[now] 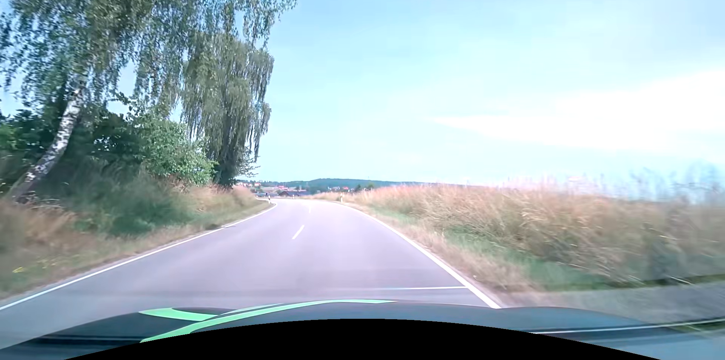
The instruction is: Follow the waypoints while adhering to traffic rules and regulations
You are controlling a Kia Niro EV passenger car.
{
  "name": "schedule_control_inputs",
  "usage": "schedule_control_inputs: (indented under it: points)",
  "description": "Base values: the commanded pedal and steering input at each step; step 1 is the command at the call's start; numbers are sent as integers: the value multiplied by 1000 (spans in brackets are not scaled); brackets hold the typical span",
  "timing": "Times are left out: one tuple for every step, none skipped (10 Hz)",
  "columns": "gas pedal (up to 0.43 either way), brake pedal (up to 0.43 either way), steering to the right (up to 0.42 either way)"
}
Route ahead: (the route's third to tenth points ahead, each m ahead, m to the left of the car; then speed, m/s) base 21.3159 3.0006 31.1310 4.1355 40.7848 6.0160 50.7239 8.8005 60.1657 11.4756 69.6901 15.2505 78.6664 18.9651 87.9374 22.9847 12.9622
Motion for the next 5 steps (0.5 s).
schedule_control_inputs:
  points:
    - [339,0,-34]
    - [339,0,-34]
    - [331,0,-34]
    - [331,0,-34]
    - [331,0,-34]
